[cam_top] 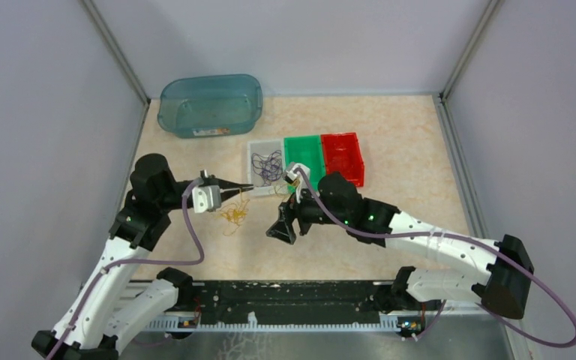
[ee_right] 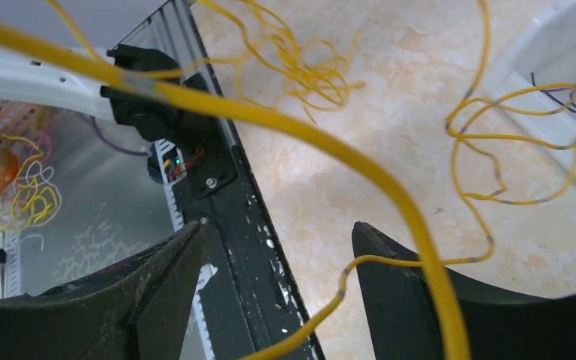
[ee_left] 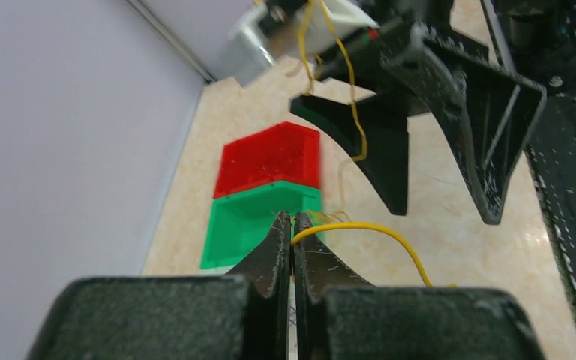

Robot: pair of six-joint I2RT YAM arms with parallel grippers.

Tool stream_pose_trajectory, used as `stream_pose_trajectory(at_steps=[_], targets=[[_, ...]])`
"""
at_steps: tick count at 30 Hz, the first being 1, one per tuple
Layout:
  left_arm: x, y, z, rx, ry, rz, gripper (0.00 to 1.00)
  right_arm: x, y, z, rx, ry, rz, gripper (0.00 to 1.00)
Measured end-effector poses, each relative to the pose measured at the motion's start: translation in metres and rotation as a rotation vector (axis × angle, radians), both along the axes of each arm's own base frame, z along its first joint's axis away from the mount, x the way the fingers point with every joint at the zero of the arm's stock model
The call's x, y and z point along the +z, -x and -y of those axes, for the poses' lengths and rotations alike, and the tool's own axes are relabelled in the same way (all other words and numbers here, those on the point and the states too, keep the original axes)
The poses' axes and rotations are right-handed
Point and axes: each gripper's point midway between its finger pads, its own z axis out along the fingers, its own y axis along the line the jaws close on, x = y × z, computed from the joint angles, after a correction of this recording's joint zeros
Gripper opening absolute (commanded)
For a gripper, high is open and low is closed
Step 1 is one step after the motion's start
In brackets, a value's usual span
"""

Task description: Untangle the cables

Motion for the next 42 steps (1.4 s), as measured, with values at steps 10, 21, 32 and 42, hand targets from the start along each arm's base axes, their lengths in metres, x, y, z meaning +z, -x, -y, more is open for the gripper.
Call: stream_pose_trajectory(at_steps=[10,21,32,42], targets=[[-0.112,0.004,-0.010,-0.028,-0.253,-0.077,1.00,-0.012,0.023,-0.007,0.185,0.071,-0.037,0.69],[-0.102,0.009,-0.015,-0.098,-0.375,-0.019,0.96,0.003,0.041,-0.007,0.318,0.082,-0.038,0.69],[-0.023,0.005,0.009,-0.052,-0.099,-0.141,0.68,0.013,0.036,-0.014,0.336,0.082,-0.018,0.68],[0.016,0.026,0.022,-0.139,0.055,-0.342,0.54,0.013,0.028,-0.020,0.319,0.092,-0.004,0.67]])
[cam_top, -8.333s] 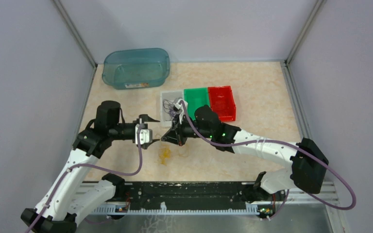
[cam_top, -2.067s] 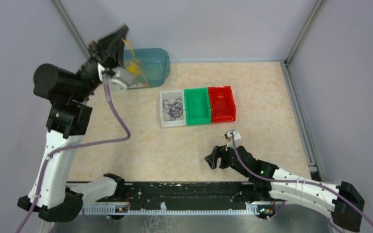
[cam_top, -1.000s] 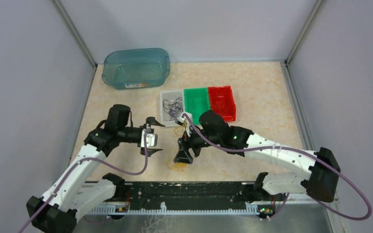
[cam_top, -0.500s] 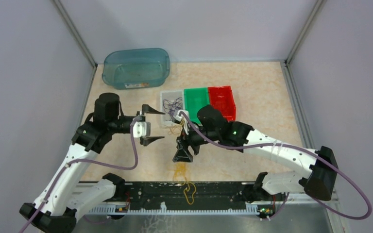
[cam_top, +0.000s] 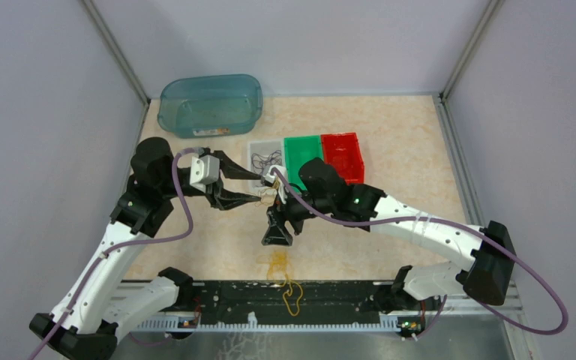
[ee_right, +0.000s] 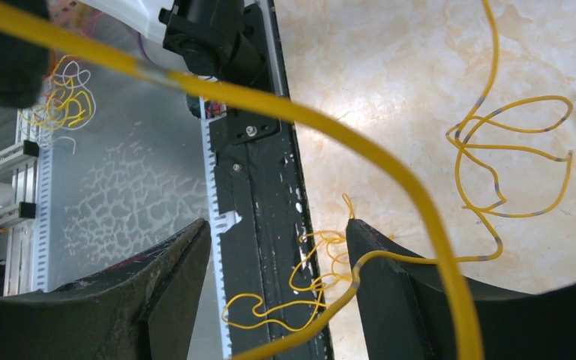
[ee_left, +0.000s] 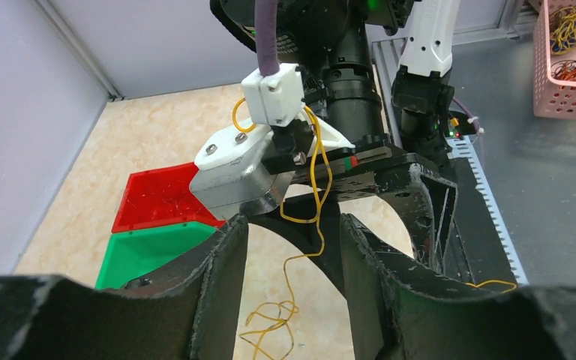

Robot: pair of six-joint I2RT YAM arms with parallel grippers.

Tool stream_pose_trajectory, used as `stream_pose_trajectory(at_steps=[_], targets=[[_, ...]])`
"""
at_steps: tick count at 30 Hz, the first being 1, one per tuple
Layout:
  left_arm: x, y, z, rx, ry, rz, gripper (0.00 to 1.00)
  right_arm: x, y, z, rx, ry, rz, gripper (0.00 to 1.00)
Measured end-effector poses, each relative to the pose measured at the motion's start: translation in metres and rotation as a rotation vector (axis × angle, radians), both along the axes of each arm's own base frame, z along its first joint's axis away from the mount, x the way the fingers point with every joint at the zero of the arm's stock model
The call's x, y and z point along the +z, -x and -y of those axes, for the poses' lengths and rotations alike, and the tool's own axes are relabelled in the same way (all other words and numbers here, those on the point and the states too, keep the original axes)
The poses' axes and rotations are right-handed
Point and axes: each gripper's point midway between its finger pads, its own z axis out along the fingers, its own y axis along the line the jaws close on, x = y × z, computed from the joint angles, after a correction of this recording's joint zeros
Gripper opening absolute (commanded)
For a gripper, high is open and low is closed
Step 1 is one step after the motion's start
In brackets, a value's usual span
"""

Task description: Untangle the cables

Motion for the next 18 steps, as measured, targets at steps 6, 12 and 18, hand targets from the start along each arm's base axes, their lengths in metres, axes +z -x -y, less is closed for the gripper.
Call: stream_pose_trajectory(at_steps=[6,12,18], targets=[[0.000,-0.002,0.000,0.021,0.001,-0.035,0.43,-0.001,-0.004,-0.002,-0.008,0.007,0.009,0.67],[0.000,-0.012,-0.002,0.082,0.008,-0.056,0.39,-0.003,-0.010,-0.006,-0.027,0.016,0.016,0.66],[0.000,-0.015,-0.002,0.105,0.017,-0.075,0.44,-0.004,-0.020,-0.008,-0.069,0.016,0.043,0.66]])
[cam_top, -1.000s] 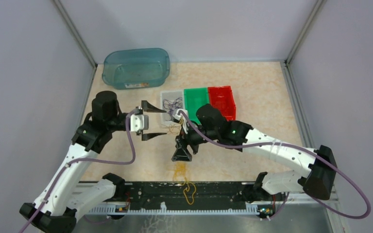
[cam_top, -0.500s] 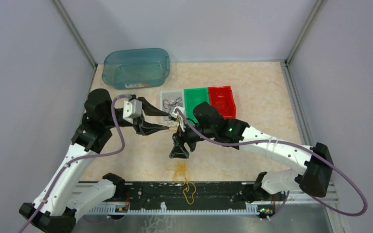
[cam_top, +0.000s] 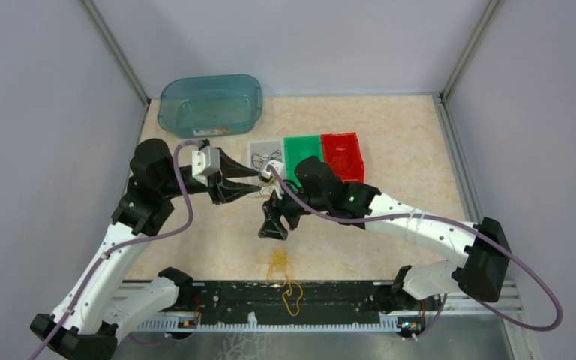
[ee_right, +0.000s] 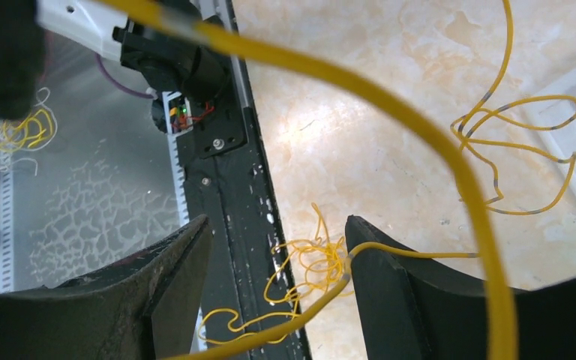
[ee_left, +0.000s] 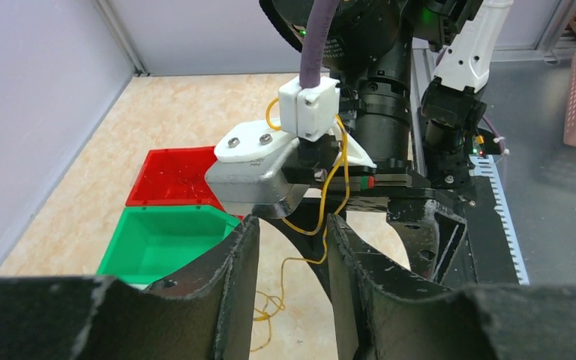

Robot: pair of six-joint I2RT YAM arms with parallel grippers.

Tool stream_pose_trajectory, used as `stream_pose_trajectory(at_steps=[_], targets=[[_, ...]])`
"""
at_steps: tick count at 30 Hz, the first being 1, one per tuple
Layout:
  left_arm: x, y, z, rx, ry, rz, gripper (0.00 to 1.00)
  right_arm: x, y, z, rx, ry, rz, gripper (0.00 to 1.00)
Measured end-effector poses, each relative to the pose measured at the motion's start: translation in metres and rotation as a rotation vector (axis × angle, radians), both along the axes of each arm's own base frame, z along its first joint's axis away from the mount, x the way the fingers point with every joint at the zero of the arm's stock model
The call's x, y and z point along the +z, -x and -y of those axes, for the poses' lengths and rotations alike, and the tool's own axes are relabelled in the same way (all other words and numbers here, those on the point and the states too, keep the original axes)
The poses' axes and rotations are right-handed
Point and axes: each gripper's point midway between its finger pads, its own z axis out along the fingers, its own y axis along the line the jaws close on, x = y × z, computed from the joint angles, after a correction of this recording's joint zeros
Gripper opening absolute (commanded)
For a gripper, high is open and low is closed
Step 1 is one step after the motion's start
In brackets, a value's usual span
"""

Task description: Untangle the cables

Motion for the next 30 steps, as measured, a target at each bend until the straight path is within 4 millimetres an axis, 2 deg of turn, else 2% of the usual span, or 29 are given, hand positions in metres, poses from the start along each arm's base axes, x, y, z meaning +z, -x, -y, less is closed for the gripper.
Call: stream_pose_trajectory(at_steps=[6,15,19,23,30], targets=[[-0.007,0.012,0.003,-0.038,0.005,-0.057,0.43,0.003,-0.014,-0.006,-0.049,-0.018,0.039,0.66],[-0.011,0.008,0.003,-0.006,0.017,-0.090,0.38,0.014,-0.024,-0.013,-0.088,-0.064,0.069,0.65],[-0.008,0.004,0.002,0.024,0.026,-0.078,0.39,0.016,-0.026,-0.016,-0.095,-0.078,0.069,0.65],[-0.001,-0.001,0.000,0.058,0.043,-0.041,0.44,0.015,-0.025,-0.017,-0.094,-0.077,0.067,0.65],[0.004,0.005,0.000,0.030,0.054,-0.024,0.40,0.015,-0.024,-0.017,-0.087,-0.079,0.062,0.66]])
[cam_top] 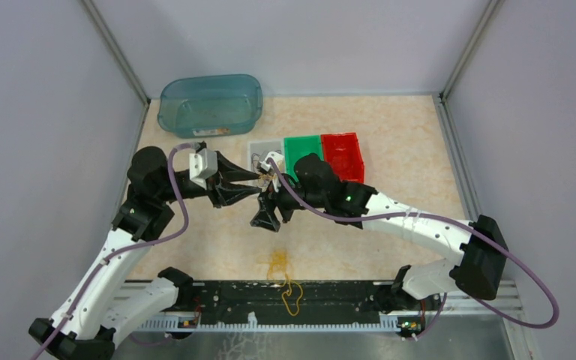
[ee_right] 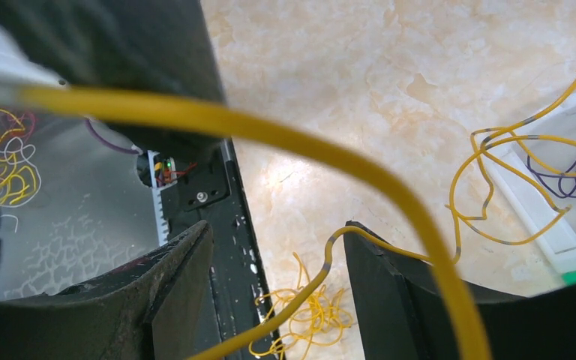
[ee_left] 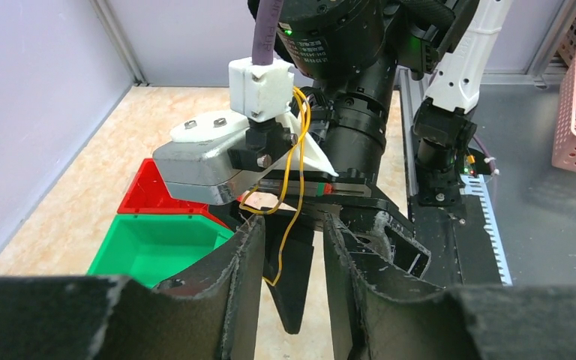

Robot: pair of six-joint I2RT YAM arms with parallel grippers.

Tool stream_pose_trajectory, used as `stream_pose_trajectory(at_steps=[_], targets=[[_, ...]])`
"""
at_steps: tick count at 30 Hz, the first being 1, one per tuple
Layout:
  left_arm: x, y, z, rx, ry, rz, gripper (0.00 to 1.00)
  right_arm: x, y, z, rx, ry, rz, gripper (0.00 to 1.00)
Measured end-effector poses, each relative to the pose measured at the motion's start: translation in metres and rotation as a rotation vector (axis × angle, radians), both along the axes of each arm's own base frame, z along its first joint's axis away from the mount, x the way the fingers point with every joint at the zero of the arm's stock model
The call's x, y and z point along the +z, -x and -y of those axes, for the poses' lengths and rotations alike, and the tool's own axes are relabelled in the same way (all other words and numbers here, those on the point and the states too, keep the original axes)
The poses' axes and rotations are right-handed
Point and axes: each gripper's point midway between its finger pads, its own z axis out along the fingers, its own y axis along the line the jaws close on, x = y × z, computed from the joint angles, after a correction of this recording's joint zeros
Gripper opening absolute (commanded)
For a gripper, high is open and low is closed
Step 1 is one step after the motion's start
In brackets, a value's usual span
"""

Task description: Untangle the cables

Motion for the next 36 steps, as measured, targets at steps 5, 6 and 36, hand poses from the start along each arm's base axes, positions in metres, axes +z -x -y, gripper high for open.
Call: stream_pose_trajectory(at_steps=[5,6,36], targets=[[-0.001,0.000,0.001,-0.006,-0.001,-0.005,0.40,0.001,0.001,-0.001,0.007,-0.008,-0.005,0.65],[-0.001,0.000,0.000,-0.003,-0.002,-0.004,0.40,0.002,0.002,-0.001,0.007,-0.008,-0.006,0.65],[0.000,-0.004,0.000,0.025,0.006,-0.021,0.31,-0.008,0.004,-0.007,0.033,0.001,-0.035,0.65]])
